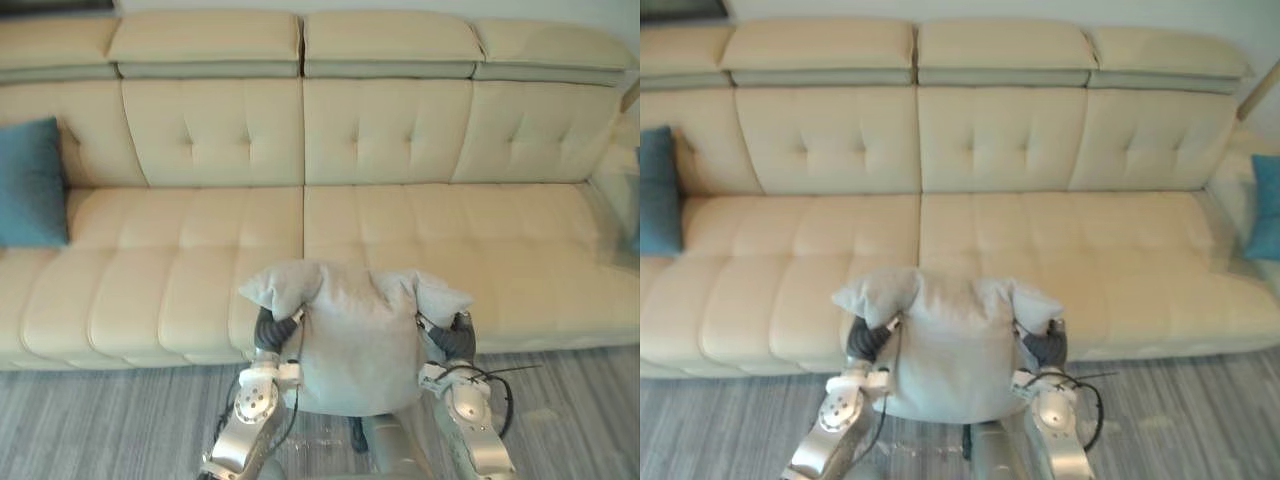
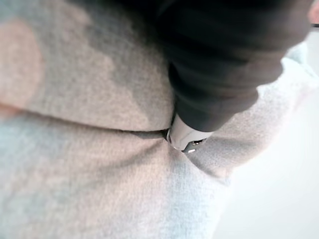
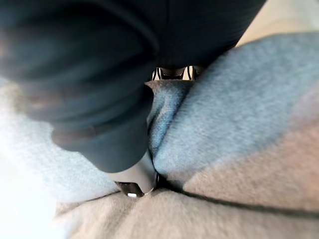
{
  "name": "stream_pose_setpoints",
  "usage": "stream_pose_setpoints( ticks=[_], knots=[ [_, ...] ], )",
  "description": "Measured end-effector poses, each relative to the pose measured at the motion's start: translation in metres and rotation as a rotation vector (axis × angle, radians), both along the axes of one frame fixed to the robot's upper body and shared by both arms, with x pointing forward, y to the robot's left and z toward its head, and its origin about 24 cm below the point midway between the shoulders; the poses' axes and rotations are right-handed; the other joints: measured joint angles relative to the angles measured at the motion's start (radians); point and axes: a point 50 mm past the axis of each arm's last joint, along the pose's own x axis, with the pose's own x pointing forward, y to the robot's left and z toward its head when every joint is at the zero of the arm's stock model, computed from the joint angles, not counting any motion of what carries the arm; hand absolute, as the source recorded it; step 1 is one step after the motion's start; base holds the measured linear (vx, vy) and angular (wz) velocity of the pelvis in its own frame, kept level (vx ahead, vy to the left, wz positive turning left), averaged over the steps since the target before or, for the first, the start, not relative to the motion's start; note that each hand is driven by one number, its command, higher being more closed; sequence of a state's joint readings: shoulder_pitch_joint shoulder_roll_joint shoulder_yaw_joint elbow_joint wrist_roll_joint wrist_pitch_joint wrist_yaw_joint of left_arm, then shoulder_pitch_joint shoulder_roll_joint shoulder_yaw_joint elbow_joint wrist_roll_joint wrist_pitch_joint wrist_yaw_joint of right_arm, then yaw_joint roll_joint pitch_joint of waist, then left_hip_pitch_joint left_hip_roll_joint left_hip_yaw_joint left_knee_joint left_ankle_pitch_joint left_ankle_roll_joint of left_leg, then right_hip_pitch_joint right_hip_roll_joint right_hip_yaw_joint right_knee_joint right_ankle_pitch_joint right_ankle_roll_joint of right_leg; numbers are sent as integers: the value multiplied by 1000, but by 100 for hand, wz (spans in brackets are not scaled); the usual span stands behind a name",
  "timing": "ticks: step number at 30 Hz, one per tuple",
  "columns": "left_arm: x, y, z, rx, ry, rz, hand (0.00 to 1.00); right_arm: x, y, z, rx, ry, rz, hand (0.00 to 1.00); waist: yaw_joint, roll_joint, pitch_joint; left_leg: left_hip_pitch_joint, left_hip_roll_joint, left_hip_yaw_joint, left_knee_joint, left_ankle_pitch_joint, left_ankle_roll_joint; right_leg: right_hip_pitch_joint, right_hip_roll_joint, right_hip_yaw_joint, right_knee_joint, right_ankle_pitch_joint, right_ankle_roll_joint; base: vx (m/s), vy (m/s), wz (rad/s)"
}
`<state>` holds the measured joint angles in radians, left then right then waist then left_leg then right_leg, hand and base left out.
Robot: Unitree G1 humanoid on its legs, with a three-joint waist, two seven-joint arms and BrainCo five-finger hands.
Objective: Pick up cushions and gather them together orderly.
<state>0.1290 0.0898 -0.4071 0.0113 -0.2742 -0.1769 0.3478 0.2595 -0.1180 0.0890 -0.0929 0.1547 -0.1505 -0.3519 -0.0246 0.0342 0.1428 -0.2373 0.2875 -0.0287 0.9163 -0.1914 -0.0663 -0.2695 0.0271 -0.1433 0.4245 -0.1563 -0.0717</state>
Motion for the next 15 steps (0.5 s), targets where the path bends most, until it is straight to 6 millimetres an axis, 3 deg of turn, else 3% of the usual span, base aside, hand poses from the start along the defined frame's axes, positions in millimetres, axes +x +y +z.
stream_pose_setpoints(
  ticks=[1, 4, 7, 8, 9, 10, 13, 15],
  knots=[
    [0, -2, 1, -8, -6, -5, 100, -4, -1, 9, 1, -36, -8, 100, 15, 0, 0, -49, 29, 35, 111, 1, 2, 57, 6, -13, -31, -7, -11, 375, -164, 22],
    [1, -6, 8, -25, -34, -13, 100, -4, -1, 27, 3, -123, -16, 100, 28, -4, -3, -99, 44, 116, 96, -28, 22, 131, -3, -19, -81, -8, -12, 278, -78, 15],
    [4, -13, 16, -50, -64, -20, 100, -2, -7, 36, -5, -166, -41, 100, 31, 0, -10, -74, 12, 154, -248, -40, 14, 181, -21, -49, -117, -8, -11, 172, 59, 20],
    [5, -16, 18, -52, -74, -31, 100, -1, -11, 33, -13, -153, -59, 100, 43, 6, -19, -39, -23, 152, -420, 46, 16, 184, -19, -38, -112, -21, 11, 160, 158, 1],
    [4, -17, 18, -53, -75, -35, 100, -1, -11, 32, -14, -148, -62, 100, 44, 10, -23, -32, -31, 153, -447, 58, 7, 185, -17, -32, -108, -32, 26, 140, 185, -6],
    [5, -17, 17, -47, -74, -38, 100, -1, -10, 29, -7, -133, -68, 100, 44, 5, -27, -19, -35, 151, -466, 42, -28, 183, -21, -27, -98, -45, 38, 102, 164, 4],
    [2, -14, 13, -22, -59, -59, 100, -5, -8, 16, 9, -72, -105, 100, 40, -43, -44, 34, -92, 176, -532, 42, -30, 187, -71, 14, -83, -63, 68, 63, 131, -2],
    [1, -15, 13, -18, -59, -70, 100, -5, -8, 10, 19, -48, -113, 100, 40, -59, -55, 65, -122, 193, -563, 43, -24, 205, -95, 34, -99, -62, 84, 45, 138, -12]
  ],
)
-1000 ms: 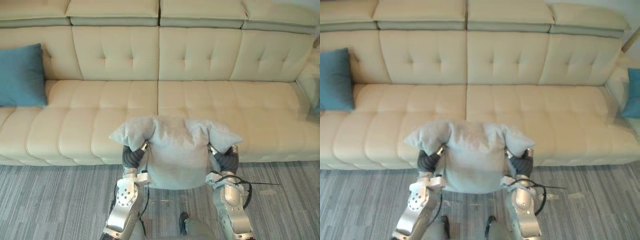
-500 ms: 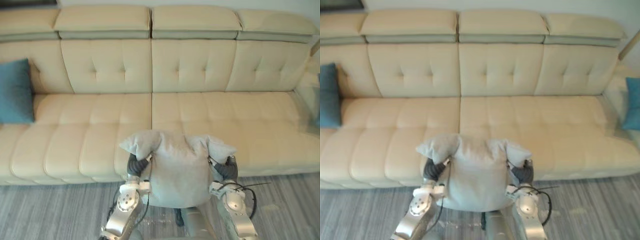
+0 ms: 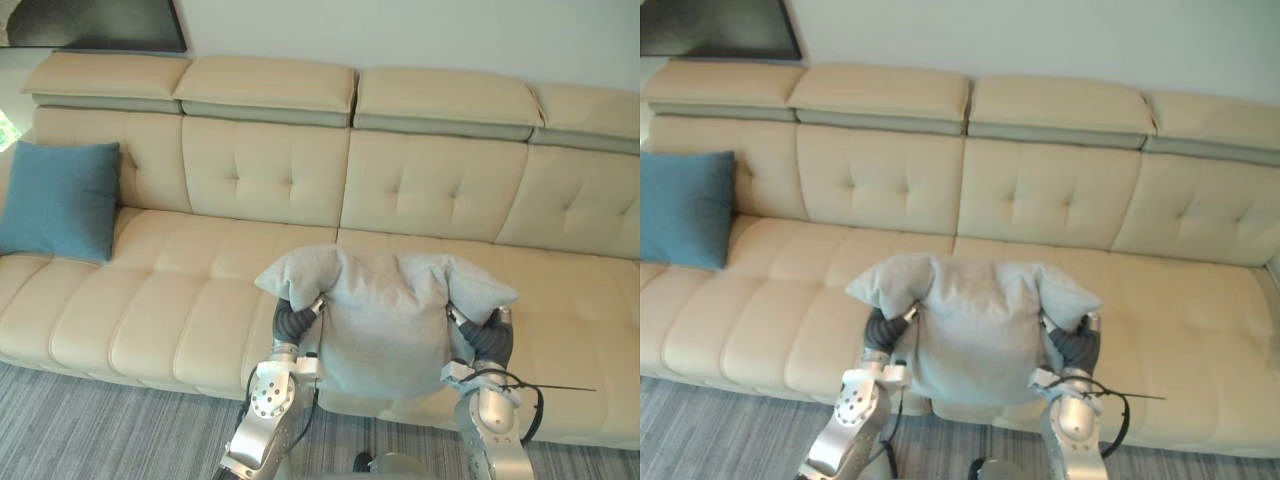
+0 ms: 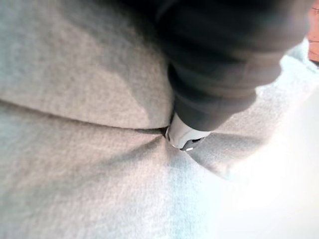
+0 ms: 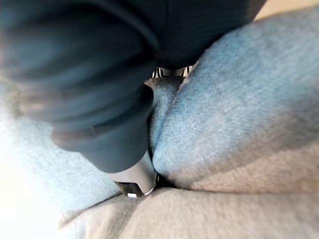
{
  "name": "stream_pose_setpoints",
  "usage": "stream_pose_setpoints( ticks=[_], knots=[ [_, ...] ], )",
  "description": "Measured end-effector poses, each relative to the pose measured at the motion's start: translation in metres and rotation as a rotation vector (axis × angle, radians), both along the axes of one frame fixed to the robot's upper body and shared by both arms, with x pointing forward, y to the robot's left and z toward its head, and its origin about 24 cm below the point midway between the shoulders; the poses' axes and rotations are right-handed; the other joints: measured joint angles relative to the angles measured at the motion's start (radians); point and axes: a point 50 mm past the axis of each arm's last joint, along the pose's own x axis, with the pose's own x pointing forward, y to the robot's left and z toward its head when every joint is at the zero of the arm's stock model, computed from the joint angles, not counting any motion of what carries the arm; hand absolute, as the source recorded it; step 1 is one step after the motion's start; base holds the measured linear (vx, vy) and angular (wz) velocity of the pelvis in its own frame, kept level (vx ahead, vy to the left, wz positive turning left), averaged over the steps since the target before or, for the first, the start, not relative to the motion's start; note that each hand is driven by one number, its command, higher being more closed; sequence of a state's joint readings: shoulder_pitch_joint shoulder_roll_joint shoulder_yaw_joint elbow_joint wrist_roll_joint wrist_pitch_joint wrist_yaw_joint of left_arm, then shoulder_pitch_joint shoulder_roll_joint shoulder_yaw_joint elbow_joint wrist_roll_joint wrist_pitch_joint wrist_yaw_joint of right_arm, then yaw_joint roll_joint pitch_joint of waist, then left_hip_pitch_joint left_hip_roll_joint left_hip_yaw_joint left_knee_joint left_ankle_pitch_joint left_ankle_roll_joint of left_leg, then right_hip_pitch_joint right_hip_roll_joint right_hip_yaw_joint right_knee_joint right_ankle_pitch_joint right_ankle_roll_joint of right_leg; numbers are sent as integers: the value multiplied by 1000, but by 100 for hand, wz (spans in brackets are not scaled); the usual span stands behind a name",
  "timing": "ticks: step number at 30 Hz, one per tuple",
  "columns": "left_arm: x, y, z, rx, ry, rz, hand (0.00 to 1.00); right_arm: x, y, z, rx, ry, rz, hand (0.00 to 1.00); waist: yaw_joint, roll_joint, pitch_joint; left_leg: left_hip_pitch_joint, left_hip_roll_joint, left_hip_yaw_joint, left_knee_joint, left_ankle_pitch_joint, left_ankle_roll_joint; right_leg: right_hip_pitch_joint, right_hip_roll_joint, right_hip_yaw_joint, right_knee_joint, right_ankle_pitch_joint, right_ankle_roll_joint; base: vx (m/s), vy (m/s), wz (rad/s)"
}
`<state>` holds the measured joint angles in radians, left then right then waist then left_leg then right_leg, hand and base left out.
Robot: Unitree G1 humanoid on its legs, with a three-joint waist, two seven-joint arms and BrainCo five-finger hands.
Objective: Pick up cushions and gather them together orderly.
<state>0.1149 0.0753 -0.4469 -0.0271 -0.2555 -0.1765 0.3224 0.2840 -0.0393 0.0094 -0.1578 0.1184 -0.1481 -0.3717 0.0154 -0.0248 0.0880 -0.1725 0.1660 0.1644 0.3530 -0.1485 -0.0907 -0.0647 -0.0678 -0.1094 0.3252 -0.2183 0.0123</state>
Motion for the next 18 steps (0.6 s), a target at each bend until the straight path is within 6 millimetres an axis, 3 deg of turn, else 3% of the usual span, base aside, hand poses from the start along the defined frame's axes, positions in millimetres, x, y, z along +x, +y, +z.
stream_pose_setpoints(
  ticks=[6, 11, 16, 18],
  knots=[
    [0, 0, 0, 9, 0, -7, 100, 5, 0, -3, -3, 11, 5, 100, 2, -15, -31, 3, -22, 42, -7, -3, 12, -4, -15, 41, -42, 27, 28, 23, 81, -15],
    [14, 6, 7, 71, -48, -13, 100, 39, 4, 5, -37, -27, 54, 100, -8, -16, -33, -4, -33, 81, -88, 40, 27, -40, -14, 82, -118, 82, 29, -22, 29, -22],
    [52, 12, 45, 125, -208, 58, 100, 87, 19, 52, -120, -203, 89, 100, -4, -2, 11, -86, -28, 123, -115, 86, 42, -140, -4, 125, -156, 154, 28, -58, 12, -27],
    [74, 11, 77, 124, -317, 101, 100, 112, 23, 89, -154, -316, 80, 100, -4, 6, 51, -165, -19, 123, -83, 92, 49, -207, 1, 128, -153, 178, 32, -138, 35, -8]
  ],
)
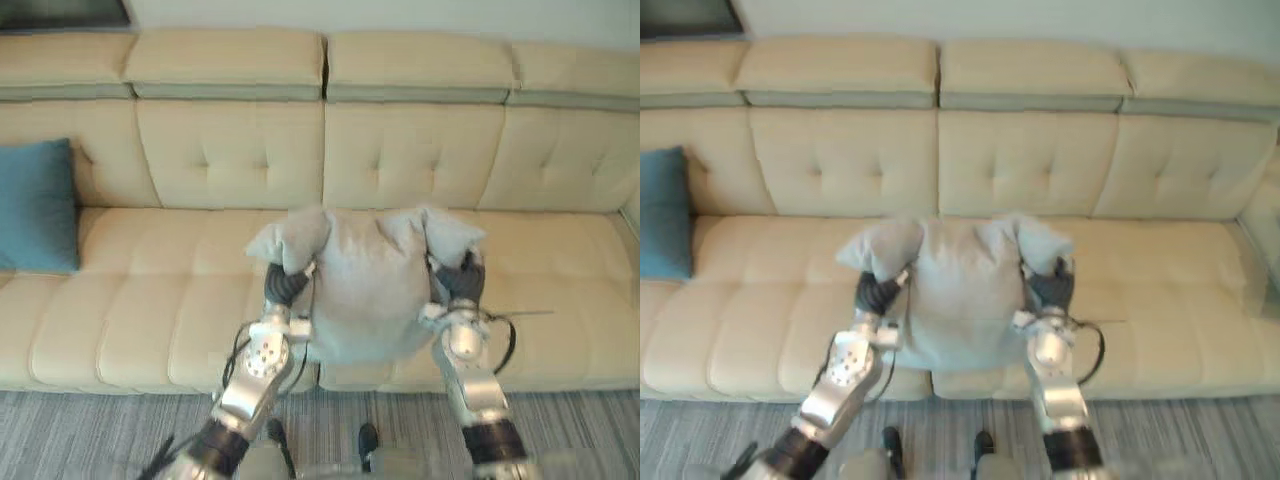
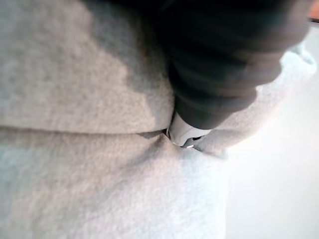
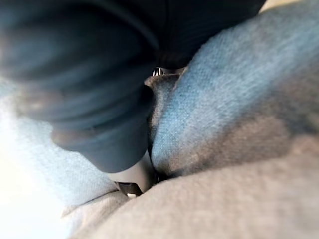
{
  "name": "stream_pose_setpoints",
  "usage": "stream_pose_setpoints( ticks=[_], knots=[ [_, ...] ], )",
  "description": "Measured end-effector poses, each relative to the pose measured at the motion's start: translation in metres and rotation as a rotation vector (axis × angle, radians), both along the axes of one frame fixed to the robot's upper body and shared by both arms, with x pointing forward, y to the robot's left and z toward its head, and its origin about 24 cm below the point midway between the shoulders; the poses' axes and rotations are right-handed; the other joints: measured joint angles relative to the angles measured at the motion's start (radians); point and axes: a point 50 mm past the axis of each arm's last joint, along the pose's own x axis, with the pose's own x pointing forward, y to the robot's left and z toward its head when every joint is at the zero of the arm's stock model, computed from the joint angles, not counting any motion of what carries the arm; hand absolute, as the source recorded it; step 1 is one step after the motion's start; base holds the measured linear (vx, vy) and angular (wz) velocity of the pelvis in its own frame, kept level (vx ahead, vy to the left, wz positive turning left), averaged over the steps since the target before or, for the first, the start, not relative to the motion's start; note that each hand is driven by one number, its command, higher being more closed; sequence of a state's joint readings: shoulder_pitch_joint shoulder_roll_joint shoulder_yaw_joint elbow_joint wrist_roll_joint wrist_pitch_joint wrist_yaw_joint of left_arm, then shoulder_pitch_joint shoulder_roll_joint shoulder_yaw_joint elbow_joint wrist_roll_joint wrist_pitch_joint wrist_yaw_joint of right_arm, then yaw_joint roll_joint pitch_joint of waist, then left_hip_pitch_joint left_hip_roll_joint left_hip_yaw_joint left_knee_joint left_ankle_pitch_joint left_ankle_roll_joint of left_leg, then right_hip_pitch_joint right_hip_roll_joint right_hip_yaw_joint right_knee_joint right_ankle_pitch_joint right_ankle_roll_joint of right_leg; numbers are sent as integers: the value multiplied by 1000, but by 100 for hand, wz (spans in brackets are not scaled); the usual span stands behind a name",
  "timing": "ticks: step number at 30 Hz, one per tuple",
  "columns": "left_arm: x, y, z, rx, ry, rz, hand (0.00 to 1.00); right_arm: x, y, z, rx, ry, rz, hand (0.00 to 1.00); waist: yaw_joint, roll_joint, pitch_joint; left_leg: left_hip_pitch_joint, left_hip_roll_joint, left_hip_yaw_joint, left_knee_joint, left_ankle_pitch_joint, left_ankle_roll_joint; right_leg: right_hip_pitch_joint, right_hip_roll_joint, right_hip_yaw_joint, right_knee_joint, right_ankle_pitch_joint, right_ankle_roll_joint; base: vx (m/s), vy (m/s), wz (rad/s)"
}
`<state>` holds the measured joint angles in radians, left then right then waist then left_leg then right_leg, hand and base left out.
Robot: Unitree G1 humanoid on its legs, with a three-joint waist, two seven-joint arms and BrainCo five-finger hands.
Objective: Pick up cushions and gather them together orderly.
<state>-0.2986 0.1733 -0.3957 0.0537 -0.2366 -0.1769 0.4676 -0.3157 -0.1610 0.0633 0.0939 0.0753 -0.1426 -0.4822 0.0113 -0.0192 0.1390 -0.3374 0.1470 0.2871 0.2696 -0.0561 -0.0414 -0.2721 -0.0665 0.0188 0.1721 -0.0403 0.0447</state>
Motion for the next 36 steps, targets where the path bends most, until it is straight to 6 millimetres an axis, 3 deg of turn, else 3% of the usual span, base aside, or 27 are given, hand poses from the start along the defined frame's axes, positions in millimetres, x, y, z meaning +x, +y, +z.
stream_pose_setpoints(
  ticks=[2, 5, 9, 12, 16, 19, 20, 21, 26, 31, 36],
  knots=[
    [19, 3, 32, -3, -102, 62, 100, 17, 6, 40, -61, -117, -19, 100, 1, 2, 48, -49, -1, -4, 1, 17, 6, -52, -1, -1, 13, 11, 3, -117, 24, 3],
    [35, 7, 55, 15, -166, 117, 100, 32, 12, 71, -77, -188, -30, 100, 1, 3, 77, -87, -3, -12, 2, 30, 9, -96, -2, -6, 35, 11, 3, -64, -3, 8],
    [66, 16, 129, 73, -352, 213, 100, 54, 22, 153, -100, -366, -72, 100, 4, 8, 171, -156, -8, -26, -7, 67, 13, -182, -4, -16, 72, 16, 0, -77, -32, 8],
    [76, 30, 181, 83, -463, 307, 100, 57, 32, 204, -118, -467, -95, 100, -1, 22, 238, -194, -12, -36, -10, 85, 16, -224, -5, -15, 82, 25, 1, -60, -30, 2],
    [88, 41, 221, 117, -505, 397, 100, 65, 36, 241, -176, -483, -146, 100, -11, 32, 263, -256, -22, -54, -26, 102, 18, -289, -11, -18, 80, 39, 3, -4, -9, 2],
    [94, 45, 241, 177, -509, 431, 100, 69, 37, 259, -203, -475, -171, 100, -14, 43, 279, -297, -29, -58, -42, 117, 20, -330, -16, -18, 63, 54, 7, 12, 3, 1],
    [96, 45, 245, 188, -506, 433, 100, 69, 38, 264, -205, -476, -178, 0, -18, 49, 292, -298, -37, -59, -62, 126, 22, -335, -22, -18, 54, 60, 12, 39, 12, 2],
    [96, 46, 247, 195, -506, 437, 0, 70, 38, 267, -206, -474, -184, 0, -19, 52, 294, -308, -39, -58, -77, 135, 24, -346, -23, -17, 39, 74, 13, 38, 14, -3],
    [90, 47, 265, 177, -577, 441, 0, 66, 27, 282, -158, -502, -243, 0, -23, 64, 313, -347, -53, -57, -131, 163, 28, -377, -35, -15, -37, 112, 23, 44, 13, -2],
    [88, 49, 269, 133, -591, 433, 0, 63, 10, 287, -13, -509, -254, 0, -21, 64, 313, -343, -53, -59, -131, 164, 27, -375, -41, -16, -34, 113, 24, 54, -4, 0],
    [90, 70, 263, 72, -546, 448, 0, 65, -22, 275, 120, -484, -271, 0, -17, 64, 313, -317, -47, -51, -131, 164, 27, -357, -39, -17, -20, 112, 24, 28, -13, -1]
  ],
)
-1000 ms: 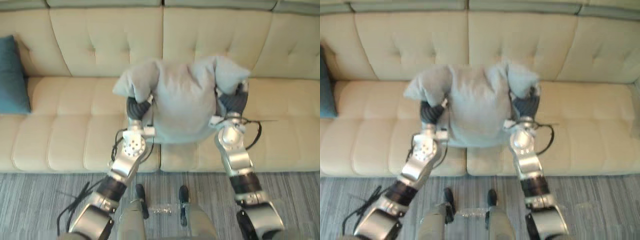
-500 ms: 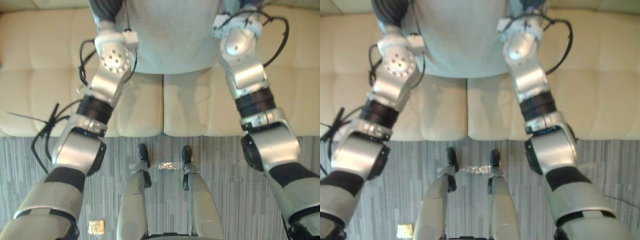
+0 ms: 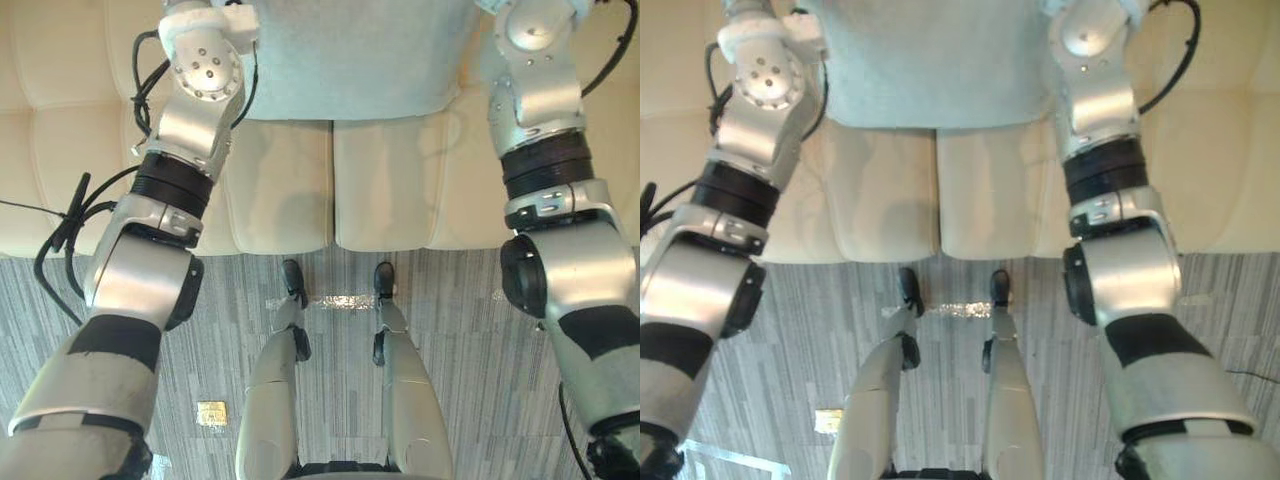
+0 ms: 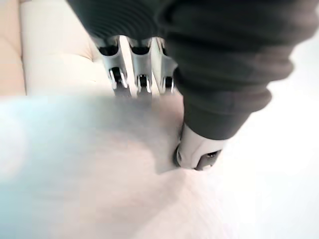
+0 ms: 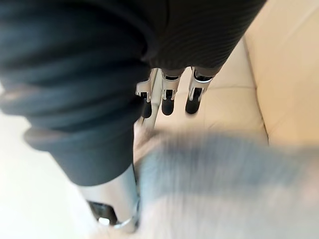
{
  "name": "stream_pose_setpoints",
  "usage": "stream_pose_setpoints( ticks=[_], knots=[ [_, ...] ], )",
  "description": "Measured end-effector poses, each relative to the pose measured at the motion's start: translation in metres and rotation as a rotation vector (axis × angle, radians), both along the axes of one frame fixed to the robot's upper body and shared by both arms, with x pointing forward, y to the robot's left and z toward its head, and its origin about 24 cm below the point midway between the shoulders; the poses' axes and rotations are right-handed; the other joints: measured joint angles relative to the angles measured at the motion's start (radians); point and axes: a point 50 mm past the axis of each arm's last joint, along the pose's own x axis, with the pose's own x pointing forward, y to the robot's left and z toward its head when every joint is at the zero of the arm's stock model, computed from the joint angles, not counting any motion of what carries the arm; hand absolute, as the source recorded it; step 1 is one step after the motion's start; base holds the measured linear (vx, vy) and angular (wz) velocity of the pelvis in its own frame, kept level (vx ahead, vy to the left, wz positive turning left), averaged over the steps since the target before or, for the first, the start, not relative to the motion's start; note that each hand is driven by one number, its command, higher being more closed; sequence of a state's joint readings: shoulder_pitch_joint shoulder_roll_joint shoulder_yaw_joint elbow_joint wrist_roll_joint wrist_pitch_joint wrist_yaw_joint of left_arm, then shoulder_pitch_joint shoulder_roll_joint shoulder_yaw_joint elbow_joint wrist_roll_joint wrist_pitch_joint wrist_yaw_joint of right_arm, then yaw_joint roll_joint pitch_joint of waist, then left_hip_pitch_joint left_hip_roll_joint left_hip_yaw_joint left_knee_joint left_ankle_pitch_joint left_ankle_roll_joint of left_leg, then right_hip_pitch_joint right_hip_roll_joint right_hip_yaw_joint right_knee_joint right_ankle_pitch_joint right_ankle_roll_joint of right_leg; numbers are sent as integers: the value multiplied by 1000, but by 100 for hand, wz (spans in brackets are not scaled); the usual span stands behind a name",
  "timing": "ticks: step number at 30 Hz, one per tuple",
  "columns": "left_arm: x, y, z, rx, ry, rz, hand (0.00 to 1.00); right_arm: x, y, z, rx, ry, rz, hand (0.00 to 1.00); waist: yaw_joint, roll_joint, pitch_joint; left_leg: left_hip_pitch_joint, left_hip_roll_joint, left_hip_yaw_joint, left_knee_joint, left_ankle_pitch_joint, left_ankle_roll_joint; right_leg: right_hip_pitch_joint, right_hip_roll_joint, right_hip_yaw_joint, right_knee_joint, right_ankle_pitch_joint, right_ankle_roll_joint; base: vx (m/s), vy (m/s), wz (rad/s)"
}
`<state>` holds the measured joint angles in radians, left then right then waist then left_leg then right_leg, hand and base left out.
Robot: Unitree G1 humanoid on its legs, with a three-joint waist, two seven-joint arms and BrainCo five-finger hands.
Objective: Pick up cushions and gather them together orderly.
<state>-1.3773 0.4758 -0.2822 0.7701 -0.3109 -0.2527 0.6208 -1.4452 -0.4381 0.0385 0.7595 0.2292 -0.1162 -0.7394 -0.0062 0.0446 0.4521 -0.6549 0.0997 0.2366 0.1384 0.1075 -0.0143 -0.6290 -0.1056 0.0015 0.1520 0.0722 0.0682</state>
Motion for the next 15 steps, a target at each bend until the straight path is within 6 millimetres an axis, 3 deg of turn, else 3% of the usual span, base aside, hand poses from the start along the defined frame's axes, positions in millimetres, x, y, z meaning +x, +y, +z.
stream_pose_setpoints(
  ticks=[4, 6, 8, 11, 14, 15],
  knots=[
    [1, 39, -18, -80, 45, 39, 0, -3, -53, -32, 67, 35, -5, 0, 5, -1, -1, 52, 1, 17, -36, 2, -3, 26, 3, 10, 4, 0, 0, 9, -20, -9],
    [3, 57, -36, -118, 89, 52, 0, -4, -74, -52, 53, 83, -10, 0, 4, -1, -1, 73, 1, 24, -46, 6, -9, 39, 4, 11, 3, 0, 0, -4, -25, -8],
    [4, 70, -68, -137, 162, 48, 0, -4, -91, -84, 30, 170, -14, 0, 3, -2, 0, 113, 6, 26, -56, 8, -12, 74, 10, 8, 2, 0, 0, -4, -41, -5],
    [-3, 70, -98, -121, 196, 15, 0, -12, -96, -114, -25, 214, 13, 0, 2, -4, -2, 157, 14, 25, -67, 12, -18, 114, 17, 4, 3, 0, 0, -5, -53, -1],
    [-15, 63, -150, -155, 267, -34, 0, -29, -96, -159, -76, 282, 40, 0, 3, -9, -4, 223, 12, 24, -92, 15, -24, 177, 18, -6, -3, -23, -1, -20, -66, 8],
    [-22, 58, -177, -164, 323, -51, 0, -36, -95, -184, -63, 327, 54, 0, 4, -13, -8, 248, 12, 23, -104, 15, -25, 201, 18, -16, -4, -33, -5, -37, -69, 13]
  ],
)
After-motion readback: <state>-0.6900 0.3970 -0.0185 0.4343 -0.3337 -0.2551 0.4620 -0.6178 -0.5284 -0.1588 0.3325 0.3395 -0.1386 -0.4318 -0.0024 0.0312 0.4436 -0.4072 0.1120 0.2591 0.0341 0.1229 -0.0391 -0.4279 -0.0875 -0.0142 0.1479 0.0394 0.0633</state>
